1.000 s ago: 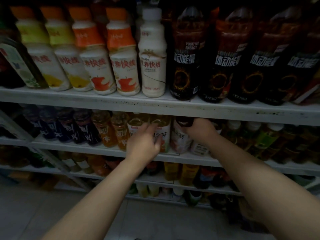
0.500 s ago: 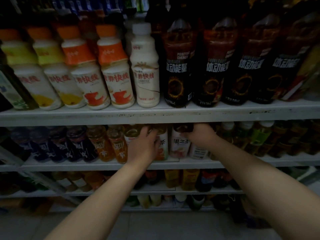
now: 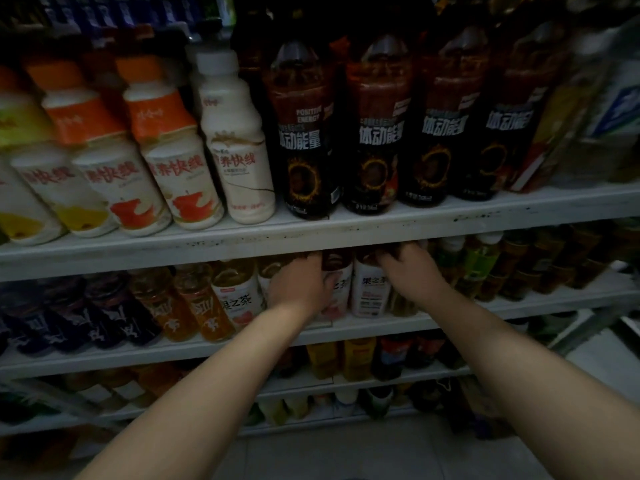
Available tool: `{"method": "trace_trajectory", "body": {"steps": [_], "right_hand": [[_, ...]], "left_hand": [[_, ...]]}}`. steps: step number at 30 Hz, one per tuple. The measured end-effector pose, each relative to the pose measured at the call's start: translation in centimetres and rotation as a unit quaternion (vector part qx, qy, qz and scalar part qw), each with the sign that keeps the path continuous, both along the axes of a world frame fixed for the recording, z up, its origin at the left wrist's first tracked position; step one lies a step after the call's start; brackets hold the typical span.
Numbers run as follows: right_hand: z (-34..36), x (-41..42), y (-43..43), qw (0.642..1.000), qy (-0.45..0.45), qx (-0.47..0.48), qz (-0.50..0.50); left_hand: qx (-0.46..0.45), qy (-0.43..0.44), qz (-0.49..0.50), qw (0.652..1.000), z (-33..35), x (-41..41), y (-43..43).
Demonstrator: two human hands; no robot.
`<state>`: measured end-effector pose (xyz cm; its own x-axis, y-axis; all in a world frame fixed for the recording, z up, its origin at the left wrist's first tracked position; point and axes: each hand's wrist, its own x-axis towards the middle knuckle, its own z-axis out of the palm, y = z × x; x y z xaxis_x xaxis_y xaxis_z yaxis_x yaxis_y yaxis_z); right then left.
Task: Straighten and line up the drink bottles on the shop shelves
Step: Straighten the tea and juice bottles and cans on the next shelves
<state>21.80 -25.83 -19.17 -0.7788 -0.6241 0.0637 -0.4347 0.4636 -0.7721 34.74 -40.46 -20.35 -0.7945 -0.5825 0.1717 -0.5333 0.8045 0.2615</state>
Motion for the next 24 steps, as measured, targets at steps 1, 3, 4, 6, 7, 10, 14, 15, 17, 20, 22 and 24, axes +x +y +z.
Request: {"method": "trace_trajectory", "body": {"steps": [1, 3, 4, 6, 7, 10, 14, 15, 17, 20, 22, 24], "right_hand": [[0.2, -0.3, -0.4, 0.999, -0.037, 0.007, 0.007], [0.4, -1.0, -0.9, 0.998, -0.052, 0.03, 0.02], [0.4, -1.2, -1.0, 0.998, -0.05, 0.034, 0.02], [0.3, -1.5, -1.2, 0.999, -0.04, 0.013, 0.008], [0.2, -1.5, -1.3, 0.999, -0.036, -0.004, -0.001], [-0.4, -1.4, -1.6, 0.998, -0.036, -0.043, -0.026], [-1.0, -0.7, -2.0, 0.994, -0.031, -0.08, -0.061], [-1.0, -0.5, -2.1, 0.994, -0.023, -0.084, -0.067], [-1.0, -0.1, -2.1, 0.994, 0.003, -0.079, -0.075], [-1.0, 0.8, -2.2, 0.991, 0.068, -0.025, -0.111], [-1.1, 1.4, -2.4, 0.981, 0.106, 0.03, -0.157], [-0.9, 1.8, -2.7, 0.974, 0.115, 0.061, -0.185]], "left_hand": [[0.002, 0.005, -0.002, 1.0, -0.1, -0.2, 0.0], [0.005, 0.017, -0.001, 1.0, -0.2, -0.5, -0.1], [0.005, 0.02, 0.0, 1.0, -0.1, -0.6, -0.1], [0.003, 0.016, -0.003, 1.0, 0.0, -0.6, -0.2], [0.003, 0.008, -0.007, 1.0, 0.1, -0.6, -0.2], [-0.012, -0.03, -0.019, 0.999, 0.3, -0.7, -0.1], [-0.055, -0.027, -0.032, 0.998, 0.5, -0.9, 0.0], [-0.064, -0.024, -0.039, 0.997, 0.5, -0.9, -0.1], [-0.068, -0.022, -0.05, 0.996, 0.6, -0.8, -0.3], [-0.079, -0.019, -0.056, 0.995, 0.8, -0.3, -0.5], [-0.104, -0.033, -0.06, 0.992, 0.9, -0.1, -0.4], [-0.127, -0.055, -0.061, 0.988, 1.0, 0.0, -0.3]]}}
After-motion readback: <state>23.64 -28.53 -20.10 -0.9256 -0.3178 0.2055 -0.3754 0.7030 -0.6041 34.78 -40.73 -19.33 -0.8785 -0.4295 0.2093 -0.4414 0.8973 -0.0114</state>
